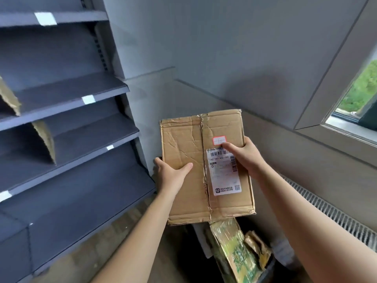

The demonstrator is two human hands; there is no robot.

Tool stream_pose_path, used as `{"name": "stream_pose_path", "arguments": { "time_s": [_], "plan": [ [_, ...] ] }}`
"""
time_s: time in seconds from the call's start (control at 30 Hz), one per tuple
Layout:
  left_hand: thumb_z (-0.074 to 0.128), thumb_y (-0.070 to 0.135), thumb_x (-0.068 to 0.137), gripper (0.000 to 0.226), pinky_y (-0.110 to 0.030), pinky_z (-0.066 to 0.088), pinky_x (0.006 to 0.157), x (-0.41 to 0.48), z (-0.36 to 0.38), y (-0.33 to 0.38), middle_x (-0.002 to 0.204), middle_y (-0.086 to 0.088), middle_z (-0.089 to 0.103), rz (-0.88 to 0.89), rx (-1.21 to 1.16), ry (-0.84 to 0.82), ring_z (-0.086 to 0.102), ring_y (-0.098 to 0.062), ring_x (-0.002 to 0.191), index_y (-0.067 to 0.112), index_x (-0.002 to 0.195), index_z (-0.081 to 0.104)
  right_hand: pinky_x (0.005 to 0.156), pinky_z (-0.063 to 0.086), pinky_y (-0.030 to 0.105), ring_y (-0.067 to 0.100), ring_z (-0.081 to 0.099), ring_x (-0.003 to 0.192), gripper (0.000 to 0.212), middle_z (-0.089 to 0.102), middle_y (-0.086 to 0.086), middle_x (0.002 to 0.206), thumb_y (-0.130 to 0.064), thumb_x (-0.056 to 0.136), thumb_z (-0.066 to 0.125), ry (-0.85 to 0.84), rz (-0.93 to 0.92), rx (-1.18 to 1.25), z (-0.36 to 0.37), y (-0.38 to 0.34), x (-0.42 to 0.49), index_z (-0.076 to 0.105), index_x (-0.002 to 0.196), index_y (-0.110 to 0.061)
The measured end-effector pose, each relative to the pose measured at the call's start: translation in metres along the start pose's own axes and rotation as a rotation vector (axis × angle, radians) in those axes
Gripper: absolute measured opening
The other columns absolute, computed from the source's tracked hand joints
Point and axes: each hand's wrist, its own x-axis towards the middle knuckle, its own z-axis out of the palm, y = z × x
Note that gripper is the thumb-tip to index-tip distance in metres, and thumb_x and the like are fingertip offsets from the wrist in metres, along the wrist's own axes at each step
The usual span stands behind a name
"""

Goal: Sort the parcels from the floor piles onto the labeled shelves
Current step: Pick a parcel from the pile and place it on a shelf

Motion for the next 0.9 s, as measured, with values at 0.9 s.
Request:
{"name": "stream_pose_path", "arguments": {
  "time_s": [0.9],
  "plan": [
    [0.079, 0.055, 0.07, 0.083, -0.045, 0.05, 0.091, -0.02, -0.357, -0.129, 0.129, -0.011, 0.046, -0.192, 0.003, 0.453, 0.053, -0.034, 0.117, 0.01, 0.124, 0.035, 0.082, 0.054, 0.048, 0.024, 0.061, 0.093, 0.064, 0.058, 0.005, 0.109, -0.062, 0.071, 0.068, -0.179, -0.232, -0.458, 0.36, -0.141, -0.152, 0.045, 0.107, -0.014]
  ]
}}
